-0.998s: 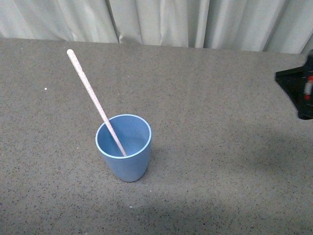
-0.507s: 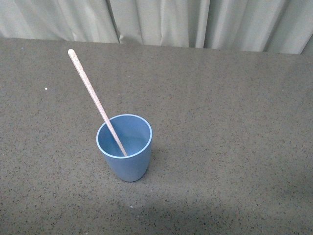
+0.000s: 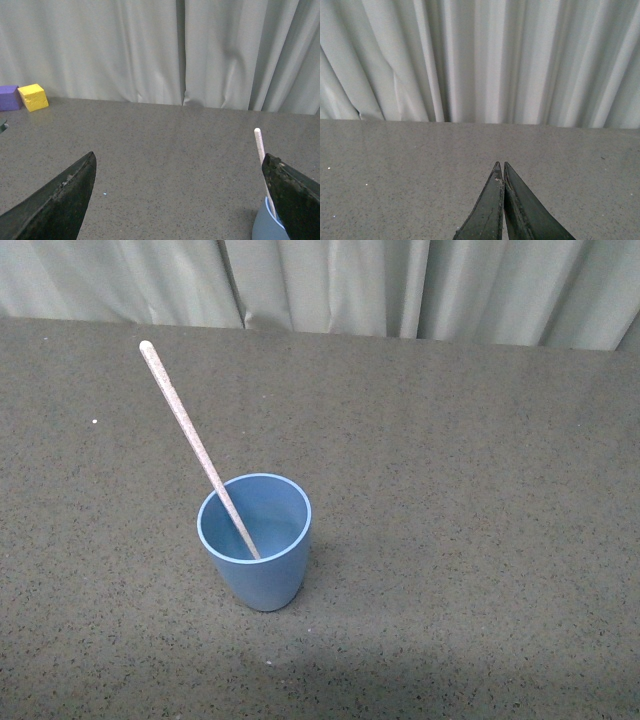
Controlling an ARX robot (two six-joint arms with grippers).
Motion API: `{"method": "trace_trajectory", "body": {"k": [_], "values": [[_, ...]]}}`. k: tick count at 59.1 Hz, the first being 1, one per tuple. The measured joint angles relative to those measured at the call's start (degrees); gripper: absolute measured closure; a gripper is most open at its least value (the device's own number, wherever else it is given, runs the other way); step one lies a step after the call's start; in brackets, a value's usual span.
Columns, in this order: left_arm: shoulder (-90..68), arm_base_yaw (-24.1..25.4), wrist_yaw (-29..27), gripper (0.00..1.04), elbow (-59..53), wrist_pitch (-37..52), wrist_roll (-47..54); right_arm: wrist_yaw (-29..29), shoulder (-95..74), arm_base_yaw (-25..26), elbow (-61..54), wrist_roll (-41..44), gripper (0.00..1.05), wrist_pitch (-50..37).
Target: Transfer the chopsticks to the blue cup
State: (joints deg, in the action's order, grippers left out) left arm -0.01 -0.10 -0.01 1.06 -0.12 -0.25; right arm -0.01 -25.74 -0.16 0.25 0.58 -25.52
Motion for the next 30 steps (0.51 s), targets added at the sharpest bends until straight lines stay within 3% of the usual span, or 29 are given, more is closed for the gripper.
{"method": "trace_trajectory", "body": {"k": [30], "values": [[0.0, 0.0, 0.0, 0.07, 0.0, 0.0, 0.0, -0.02, 12.13, 0.02, 0.0, 0.0, 1.04, 11.69]]}}
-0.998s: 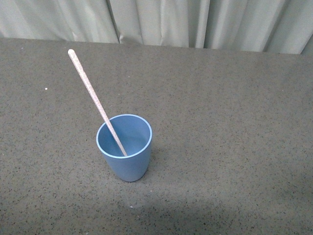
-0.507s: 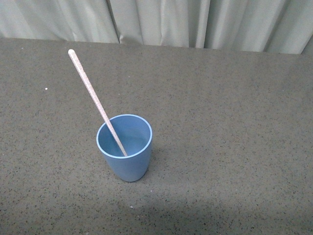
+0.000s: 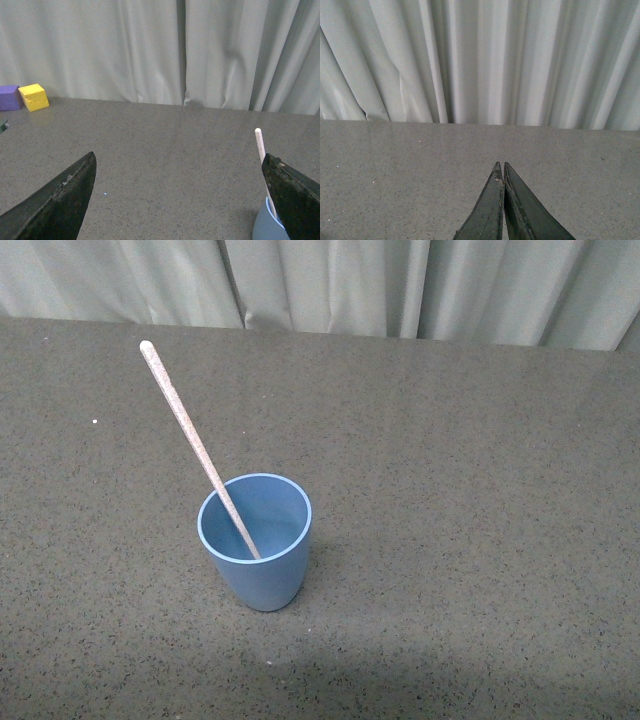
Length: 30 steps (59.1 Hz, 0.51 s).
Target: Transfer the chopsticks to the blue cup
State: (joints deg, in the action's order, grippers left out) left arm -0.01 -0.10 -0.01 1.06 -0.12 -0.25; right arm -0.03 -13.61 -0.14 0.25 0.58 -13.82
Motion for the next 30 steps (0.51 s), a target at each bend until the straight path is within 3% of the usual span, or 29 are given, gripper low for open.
{"method": "trace_trajectory", "body": {"k": [11, 16, 26, 30], "values": [[0.0, 0.0, 0.0, 0.07, 0.0, 0.0, 0.0, 0.0, 3.76, 0.0, 0.0, 0.0, 1.04, 3.8], [-0.02, 0.0, -0.02, 0.07, 0.0, 0.0, 0.0, -0.04, 11.37, 0.0, 0.04, 0.02, 1.04, 13.25], [0.0, 0.0, 0.0, 0.07, 0.0, 0.0, 0.0, -0.07, 13.31, 0.0, 0.04, 0.02, 1.04, 13.7], [0.0, 0.0, 0.0, 0.07, 0.0, 0.0, 0.0, -0.07, 13.31, 0.0, 0.04, 0.04, 0.97, 13.73]]}}
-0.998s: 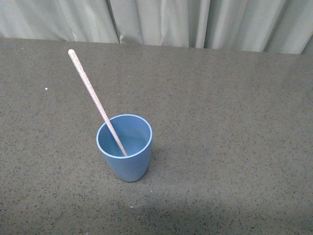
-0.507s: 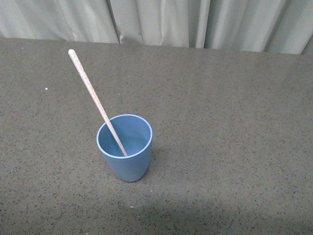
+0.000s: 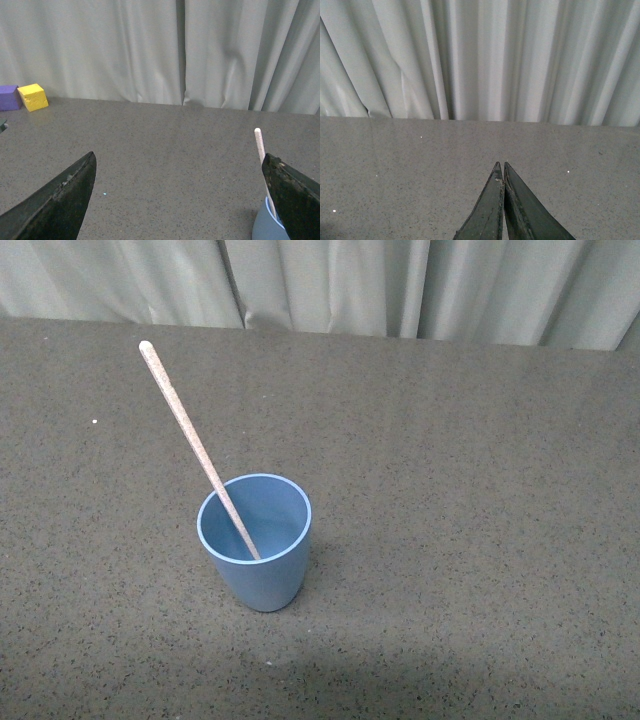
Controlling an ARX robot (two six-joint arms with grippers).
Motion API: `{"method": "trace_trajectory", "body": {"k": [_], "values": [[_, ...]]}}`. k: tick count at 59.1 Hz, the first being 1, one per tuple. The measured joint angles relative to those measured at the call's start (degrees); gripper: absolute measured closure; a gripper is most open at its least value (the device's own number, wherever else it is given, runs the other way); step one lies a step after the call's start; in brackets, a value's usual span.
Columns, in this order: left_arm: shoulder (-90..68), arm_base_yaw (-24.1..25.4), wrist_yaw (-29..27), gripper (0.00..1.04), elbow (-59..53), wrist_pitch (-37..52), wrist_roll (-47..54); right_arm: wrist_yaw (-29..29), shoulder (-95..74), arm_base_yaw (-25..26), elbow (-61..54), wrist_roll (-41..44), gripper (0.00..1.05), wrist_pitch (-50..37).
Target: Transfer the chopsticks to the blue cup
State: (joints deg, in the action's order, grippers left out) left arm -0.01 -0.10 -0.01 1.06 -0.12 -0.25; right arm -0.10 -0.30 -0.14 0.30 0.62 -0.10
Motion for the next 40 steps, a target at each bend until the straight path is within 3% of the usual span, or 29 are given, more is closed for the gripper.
{"method": "trace_trajectory", "body": {"k": [31, 40], "values": [[0.0, 0.0, 0.0, 0.07, 0.0, 0.0, 0.0, 0.0, 0.04, 0.0, 0.0, -0.02, 0.09, 0.0], [0.0, 0.0, 0.0, 0.07, 0.0, 0.0, 0.0, 0.0, 0.04, 0.0, 0.0, -0.11, 0.09, 0.0]]}}
